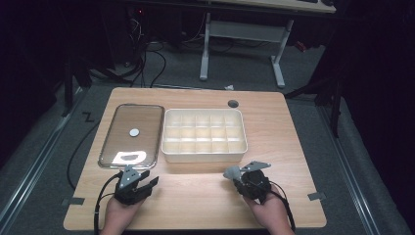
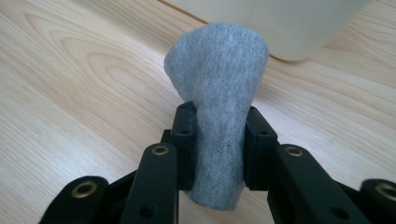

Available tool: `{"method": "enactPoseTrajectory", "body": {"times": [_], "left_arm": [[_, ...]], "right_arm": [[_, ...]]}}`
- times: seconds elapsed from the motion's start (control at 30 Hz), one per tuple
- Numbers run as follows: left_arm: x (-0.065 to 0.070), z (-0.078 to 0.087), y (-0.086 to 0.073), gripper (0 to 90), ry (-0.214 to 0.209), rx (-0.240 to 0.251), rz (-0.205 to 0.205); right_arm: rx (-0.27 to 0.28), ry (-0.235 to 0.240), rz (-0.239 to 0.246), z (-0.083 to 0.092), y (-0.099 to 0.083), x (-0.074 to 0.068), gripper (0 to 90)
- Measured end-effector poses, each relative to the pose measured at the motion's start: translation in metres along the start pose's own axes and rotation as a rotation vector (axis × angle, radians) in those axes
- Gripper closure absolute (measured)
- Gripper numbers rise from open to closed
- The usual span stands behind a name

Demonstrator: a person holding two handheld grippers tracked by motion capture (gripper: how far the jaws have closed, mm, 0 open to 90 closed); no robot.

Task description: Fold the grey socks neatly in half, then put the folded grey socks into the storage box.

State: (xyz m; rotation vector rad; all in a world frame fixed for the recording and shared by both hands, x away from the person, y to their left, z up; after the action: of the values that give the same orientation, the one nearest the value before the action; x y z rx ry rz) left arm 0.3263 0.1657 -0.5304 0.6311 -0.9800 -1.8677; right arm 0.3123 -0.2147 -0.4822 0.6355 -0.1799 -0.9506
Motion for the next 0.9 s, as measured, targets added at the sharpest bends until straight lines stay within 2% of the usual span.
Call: {"method": "enactPoseTrajectory", "body": {"times": [0.13,0.27,0.5,0.7,0.9], "left_arm": [[-0.001,0.000,0.000,51.7,0.005,-0.003,-0.002],[-0.001,0.001,-0.001,46.3,0.002,-0.014,-0.014],[-0.003,0.001,-0.002,41.2,-0.004,-0.005,-0.014],[-0.003,0.001,-0.002,38.9,-0.010,-0.002,-0.010],[-0.005,0.000,-0.002,38.0,-0.017,-0.002,0.000]], "right_arm": [[-0.022,-0.020,0.005,0.007,0.000,0.009,71.3],[-0.035,0.008,-0.021,0.014,0.001,0.020,71.4],[-0.041,0.013,-0.059,0.029,0.012,0.036,71.3],[-0.050,0.013,-0.058,0.043,0.032,0.042,71.3],[-0.079,0.020,-0.044,0.046,0.055,0.044,71.4]]}}
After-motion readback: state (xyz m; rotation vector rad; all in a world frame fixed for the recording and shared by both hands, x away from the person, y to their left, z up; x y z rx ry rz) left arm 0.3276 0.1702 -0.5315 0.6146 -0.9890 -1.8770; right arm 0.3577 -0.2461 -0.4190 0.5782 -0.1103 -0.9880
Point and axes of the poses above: each handheld gripper's, and its own axes: z roughly backward along the jaws, y roughly out of its top, x roughly to its right, the point moved 1 cm from there along -z, roughly forward along the jaws, and after that the axes turned 11 degrees about y, right-handed, at the moved point
